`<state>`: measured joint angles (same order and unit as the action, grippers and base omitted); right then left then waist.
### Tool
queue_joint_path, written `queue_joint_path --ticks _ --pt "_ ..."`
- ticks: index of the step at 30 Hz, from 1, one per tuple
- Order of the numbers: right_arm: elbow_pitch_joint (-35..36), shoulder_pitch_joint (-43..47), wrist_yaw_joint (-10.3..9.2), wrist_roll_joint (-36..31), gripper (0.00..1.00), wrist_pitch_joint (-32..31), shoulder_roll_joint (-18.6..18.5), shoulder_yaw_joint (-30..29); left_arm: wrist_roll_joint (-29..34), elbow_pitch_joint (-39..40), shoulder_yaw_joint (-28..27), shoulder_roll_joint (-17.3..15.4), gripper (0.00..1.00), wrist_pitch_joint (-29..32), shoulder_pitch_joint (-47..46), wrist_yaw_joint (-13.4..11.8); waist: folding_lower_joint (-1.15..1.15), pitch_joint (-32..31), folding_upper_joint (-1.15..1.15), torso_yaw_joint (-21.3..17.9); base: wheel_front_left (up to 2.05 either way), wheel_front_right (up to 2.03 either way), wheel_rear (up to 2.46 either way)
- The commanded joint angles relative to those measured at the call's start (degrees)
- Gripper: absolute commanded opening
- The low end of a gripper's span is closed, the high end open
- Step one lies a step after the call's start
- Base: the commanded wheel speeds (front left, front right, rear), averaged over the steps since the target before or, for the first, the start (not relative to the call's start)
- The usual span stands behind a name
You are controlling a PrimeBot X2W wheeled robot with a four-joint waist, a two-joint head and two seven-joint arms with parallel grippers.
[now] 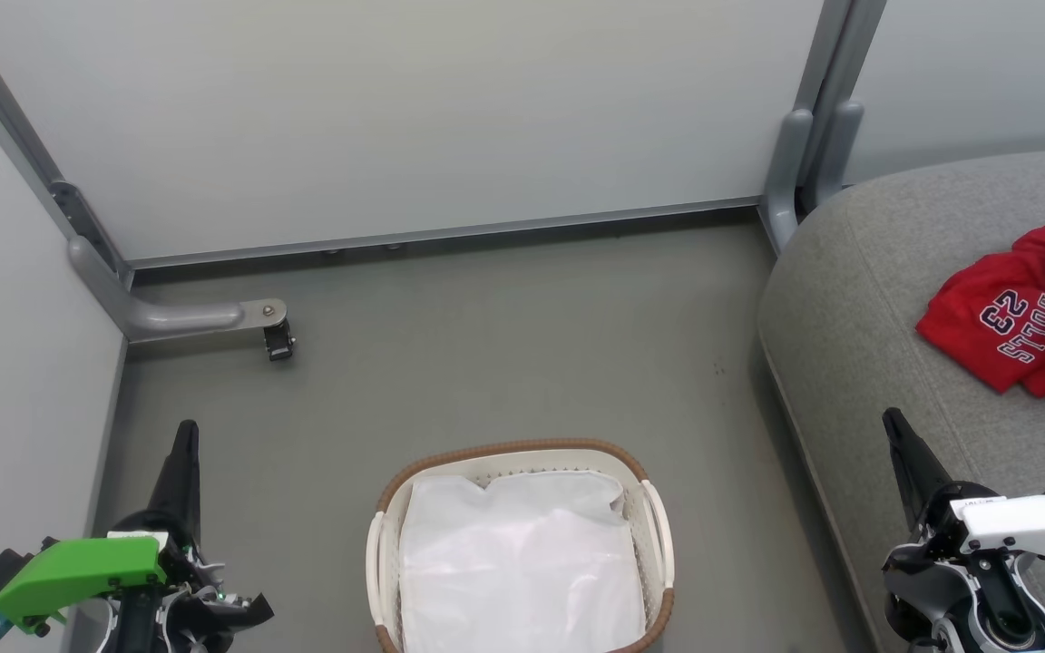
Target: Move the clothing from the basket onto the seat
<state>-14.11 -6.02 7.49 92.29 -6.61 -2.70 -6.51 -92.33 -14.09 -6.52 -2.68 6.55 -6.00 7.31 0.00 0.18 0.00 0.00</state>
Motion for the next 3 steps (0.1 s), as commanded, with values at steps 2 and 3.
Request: queue_joint_path --ticks 2,3 --pt "0.2 -0.4 0.0 0.2 0.0 -0.1 -0.3 -0.1 -0.2 0.1 -0.1 -0.4 0.0 0.2 -0.5 0.3 0.0 0.0 0.0 0.0 0.0 0.0 0.0" --pt "0.2 -0.4 0.0 0.2 0.0 -0.1 -0.3 -0.1 -0.2 0.1 -0.1 -0.4 0.0 0.2 -0.5 0.3 0.0 0.0 0.0 0.0 0.0 0.0 0.0"
